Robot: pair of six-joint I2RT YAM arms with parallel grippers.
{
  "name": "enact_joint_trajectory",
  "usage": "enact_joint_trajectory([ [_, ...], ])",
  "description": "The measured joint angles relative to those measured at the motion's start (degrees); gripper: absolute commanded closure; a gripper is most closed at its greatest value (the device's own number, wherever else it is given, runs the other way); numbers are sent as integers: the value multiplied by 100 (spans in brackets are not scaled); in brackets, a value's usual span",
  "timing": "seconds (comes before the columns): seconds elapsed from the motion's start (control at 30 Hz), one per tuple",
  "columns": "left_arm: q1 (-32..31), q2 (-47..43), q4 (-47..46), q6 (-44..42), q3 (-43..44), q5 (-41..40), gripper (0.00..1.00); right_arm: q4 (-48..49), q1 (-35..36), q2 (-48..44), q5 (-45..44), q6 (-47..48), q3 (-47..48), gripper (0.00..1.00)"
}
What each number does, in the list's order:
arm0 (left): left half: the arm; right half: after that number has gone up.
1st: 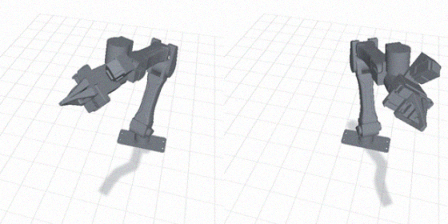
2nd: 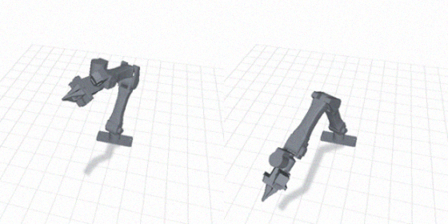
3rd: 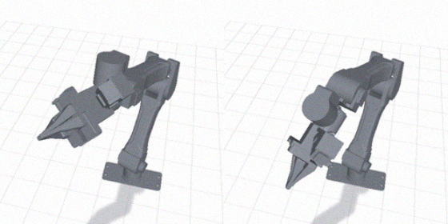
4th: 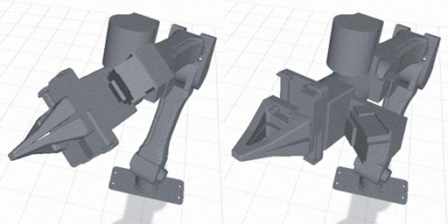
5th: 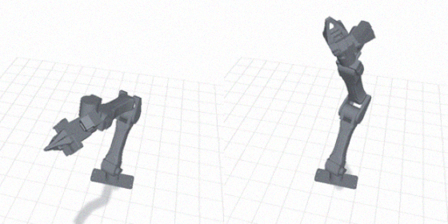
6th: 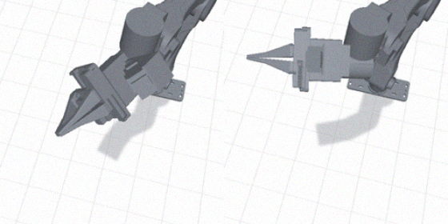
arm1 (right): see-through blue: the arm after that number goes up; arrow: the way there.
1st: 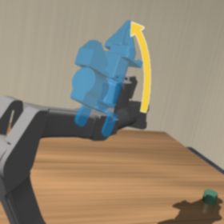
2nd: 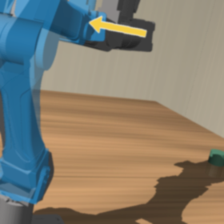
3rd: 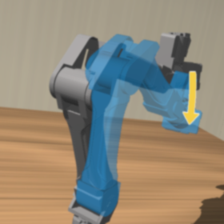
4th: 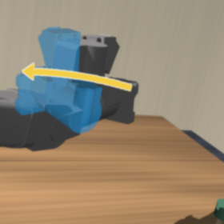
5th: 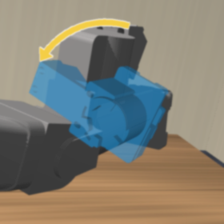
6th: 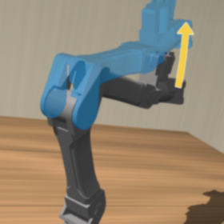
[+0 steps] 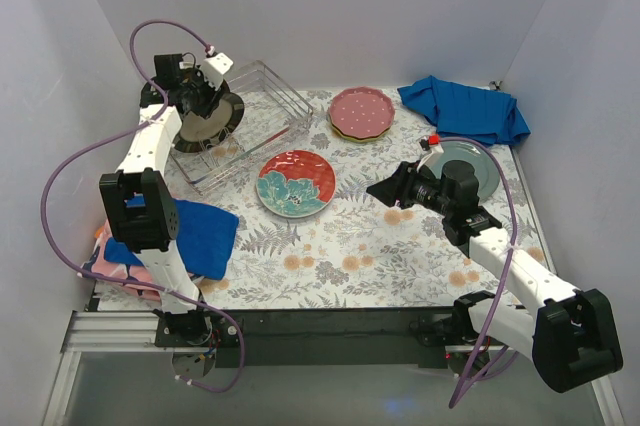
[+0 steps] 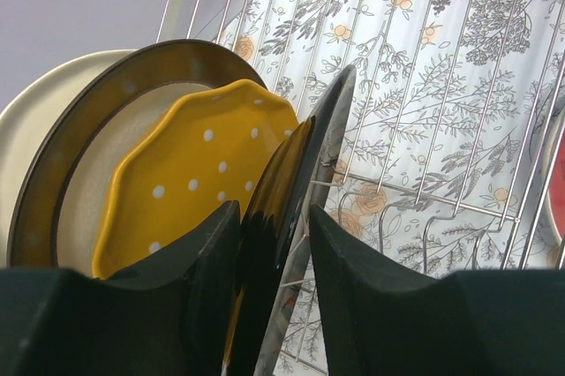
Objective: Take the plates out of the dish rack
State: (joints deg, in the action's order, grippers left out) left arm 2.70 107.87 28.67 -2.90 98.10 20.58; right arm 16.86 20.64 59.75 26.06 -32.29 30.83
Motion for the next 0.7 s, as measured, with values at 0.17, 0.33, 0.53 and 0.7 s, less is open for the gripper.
enact_joint_trajectory([
  [0.17,-24,-31,-35,-142,-57,-35,74,-2,0,39,0,0,0,45],
  [0.33,-90,-63,-127,-267,-142,-201,81,0,0,39,0,0,0,45],
  [0.53,-103,-74,-358,-575,-205,-546,100,0,0,39,0,4,0,45],
  [0.7,-212,-138,-402,-675,-304,-717,100,0,0,39,-4,46,0,45],
])
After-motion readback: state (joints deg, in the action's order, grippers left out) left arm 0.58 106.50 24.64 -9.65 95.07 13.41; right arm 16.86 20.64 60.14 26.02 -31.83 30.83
